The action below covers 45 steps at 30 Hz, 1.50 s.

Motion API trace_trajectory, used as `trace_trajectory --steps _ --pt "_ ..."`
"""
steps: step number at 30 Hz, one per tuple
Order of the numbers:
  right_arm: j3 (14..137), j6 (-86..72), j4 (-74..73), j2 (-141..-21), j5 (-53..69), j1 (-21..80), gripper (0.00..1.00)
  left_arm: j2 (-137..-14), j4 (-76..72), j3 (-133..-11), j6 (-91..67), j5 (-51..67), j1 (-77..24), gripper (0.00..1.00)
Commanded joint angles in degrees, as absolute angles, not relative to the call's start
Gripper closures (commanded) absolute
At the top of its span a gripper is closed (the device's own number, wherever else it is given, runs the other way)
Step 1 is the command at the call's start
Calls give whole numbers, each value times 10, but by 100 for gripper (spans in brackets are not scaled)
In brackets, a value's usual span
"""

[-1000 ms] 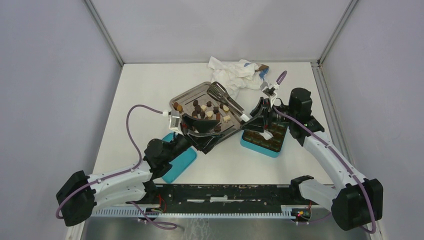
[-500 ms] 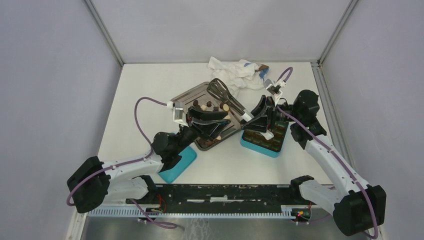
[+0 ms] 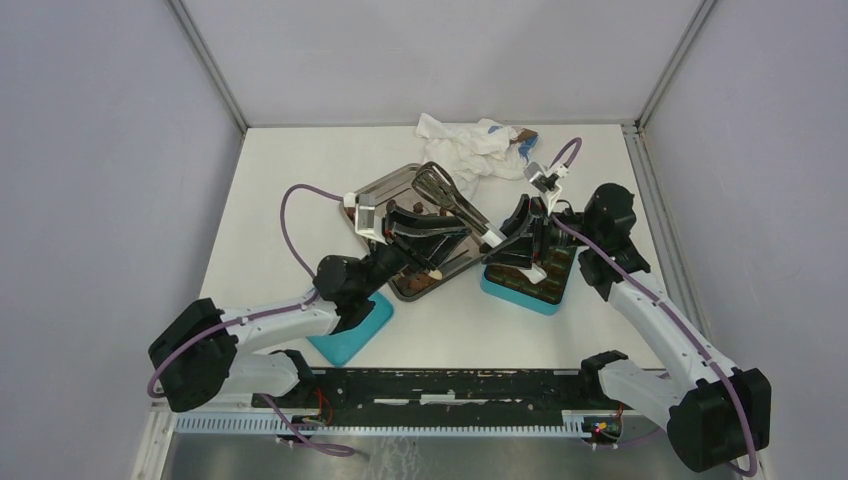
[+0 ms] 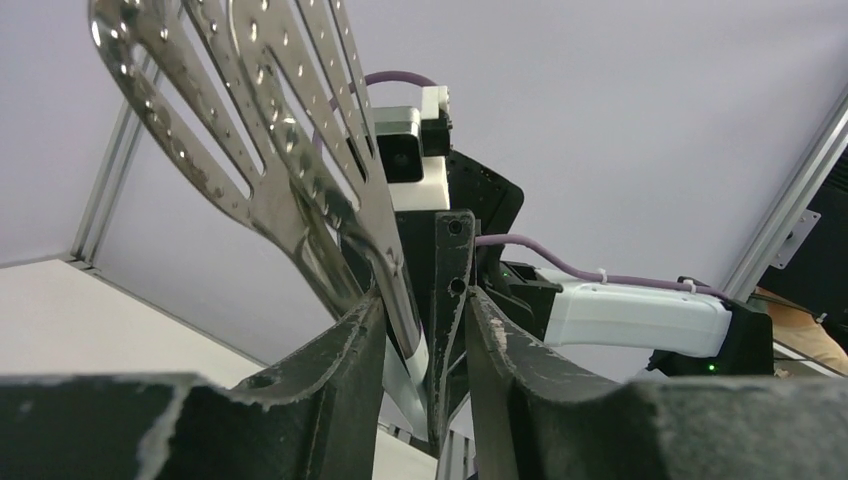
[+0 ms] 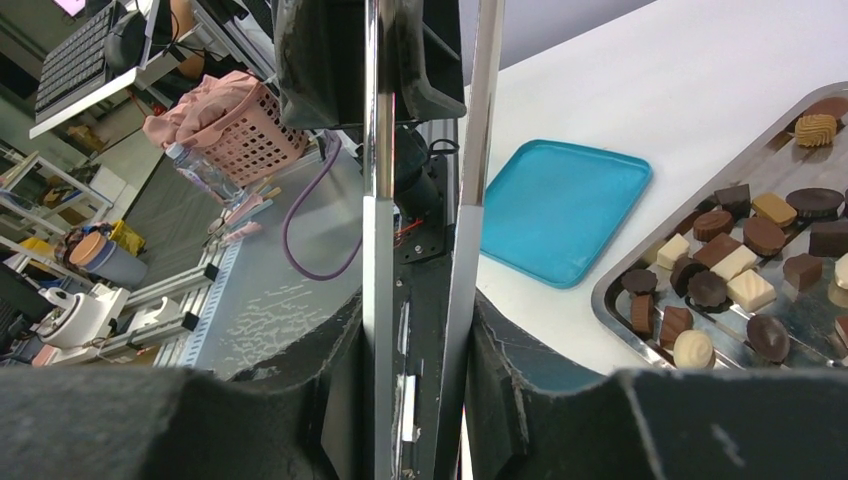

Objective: Pack the chocolate
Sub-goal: Pick up the clamp from the center of the board.

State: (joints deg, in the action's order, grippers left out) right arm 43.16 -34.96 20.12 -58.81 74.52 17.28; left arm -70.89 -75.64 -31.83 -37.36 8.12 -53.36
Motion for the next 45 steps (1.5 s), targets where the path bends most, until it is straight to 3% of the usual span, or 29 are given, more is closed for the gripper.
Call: trace_trajectory --steps 1,3,7,11,13,20,28,31,36,40,45 --pt "427 -355 241 -573 747 178 61 -717 -796 -353 -391 93 -532 60" --pt "426 -356 241 -573 747 179 61 -722 -792 -360 -391 94 -532 61" --pt "425 -356 242 -570 748 181 61 -730 -784 -371 -390 95 -532 73" --pt "421 -355 243 -567 749 182 60 -735 -774 -379 -386 103 -532 95" --pt "420 -348 241 -566 749 183 56 -733 -779 -377 -383 104 -532 98" --pt "447 -230 126 -569 741 183 41 -718 -755 -366 -389 79 -531 98" --pt "461 -248 132 -578 746 186 40 -719 -760 -357 -392 78 -532 98" --pt "458 -259 141 -576 747 188 45 -717 -761 -351 -390 72 -532 98" --pt "449 -280 161 -574 745 188 64 -719 -765 -344 -392 69 -528 98" --pt "441 -301 186 -571 747 188 69 -720 -766 -341 -393 67 -527 98" --pt "430 -323 211 -568 746 187 72 -712 -757 -335 -396 58 -525 71"
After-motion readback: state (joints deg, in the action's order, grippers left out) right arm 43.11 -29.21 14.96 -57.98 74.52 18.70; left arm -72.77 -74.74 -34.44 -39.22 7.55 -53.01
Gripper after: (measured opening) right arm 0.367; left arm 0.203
